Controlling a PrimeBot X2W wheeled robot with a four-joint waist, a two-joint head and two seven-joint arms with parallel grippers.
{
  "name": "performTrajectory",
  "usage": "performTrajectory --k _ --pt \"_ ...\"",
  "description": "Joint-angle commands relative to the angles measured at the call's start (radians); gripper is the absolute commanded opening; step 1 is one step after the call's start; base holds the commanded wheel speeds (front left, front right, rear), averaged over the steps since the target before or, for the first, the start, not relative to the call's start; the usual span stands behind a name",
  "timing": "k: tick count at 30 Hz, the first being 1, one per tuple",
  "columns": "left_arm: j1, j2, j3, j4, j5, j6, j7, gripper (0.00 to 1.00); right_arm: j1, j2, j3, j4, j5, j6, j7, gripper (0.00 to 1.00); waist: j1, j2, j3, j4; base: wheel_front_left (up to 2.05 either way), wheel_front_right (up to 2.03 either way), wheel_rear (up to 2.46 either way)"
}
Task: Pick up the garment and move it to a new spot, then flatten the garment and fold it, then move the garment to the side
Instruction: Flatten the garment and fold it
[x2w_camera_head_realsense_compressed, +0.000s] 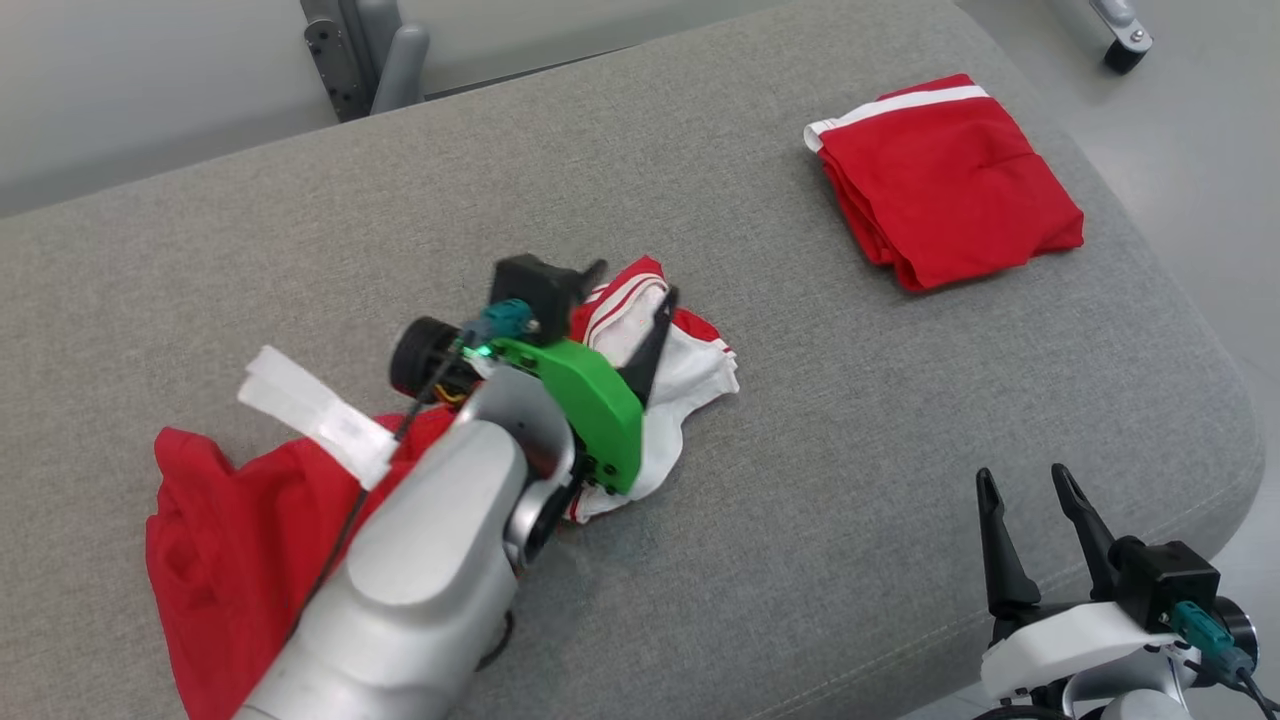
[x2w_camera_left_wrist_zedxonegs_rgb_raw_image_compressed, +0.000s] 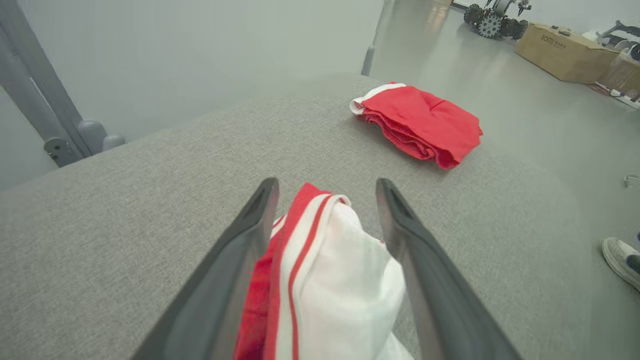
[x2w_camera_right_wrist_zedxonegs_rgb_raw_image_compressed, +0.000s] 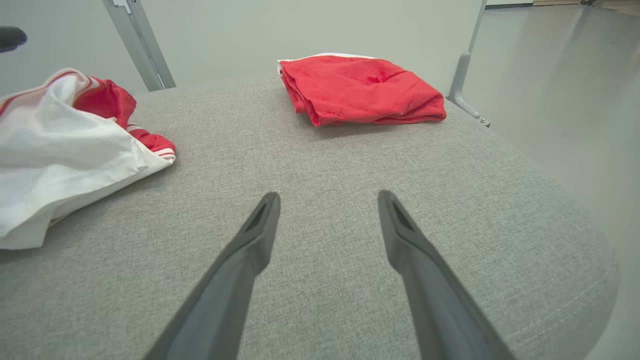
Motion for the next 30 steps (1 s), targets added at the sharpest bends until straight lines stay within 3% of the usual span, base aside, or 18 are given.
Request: performTrajectory --k 1,4,8,15,20,28,29,30 --pt "0.047 -0.007 -0.049 -0.07 0.009 -0.012 0.046 1.0 0.013 -0.003 0.002 -0.001 0.0 -0.001 0.0 1.0 0.0 0.0115 -0.002 0.003 0.0 0.0 0.0" --pt "0.091 -0.005 -0.119 -0.176 0.019 -0.013 0.126 1.0 0.006 -0.003 0.008 0.002 0.002 -0.001 0.0 1.0 0.0 0.0115 0.001 -0.003 0.0 0.0 0.0" --pt "0.128 0.017 -0.163 -0.231 0.044 0.022 0.194 1.0 -0.01 -0.003 0.018 0.002 0.01 -0.001 0.0 1.0 0.0 0.0115 0.013 -0.019 0.0 0.0 0.0" --pt "0.102 0.055 -0.195 -0.193 0.104 0.056 0.211 1.0 -0.008 -0.003 0.018 0.007 0.016 -0.001 0.0 1.0 0.0 0.0115 0.022 -0.05 0.0 0.0 0.0" --pt "0.096 0.088 -0.219 -0.116 0.118 0.049 0.25 1.0 -0.008 -0.003 0.024 0.014 0.021 -0.002 0.0 1.0 0.0 0.0115 0.026 -0.069 0.0 0.0 0.0" --pt "0.08 0.108 -0.235 -0.044 0.143 0.05 0.222 1.0 -0.005 -0.003 0.016 0.012 0.028 -0.002 0.0 1.0 0.0 0.0115 0.029 -0.071 0.0 0.0 0.0" --pt "0.077 0.108 -0.233 -0.046 0.14 0.05 0.217 0.96 -0.003 -0.003 0.014 0.012 0.027 -0.002 0.0 1.0 0.0 0.0115 0.028 -0.069 0.0 0.0 0.0" --pt "0.075 0.107 -0.231 -0.048 0.138 0.051 0.214 0.8 0.0 -0.003 0.013 0.013 0.027 -0.002 0.0 1.0 0.0 0.0115 0.027 -0.066 0.0 0.0 0.0"
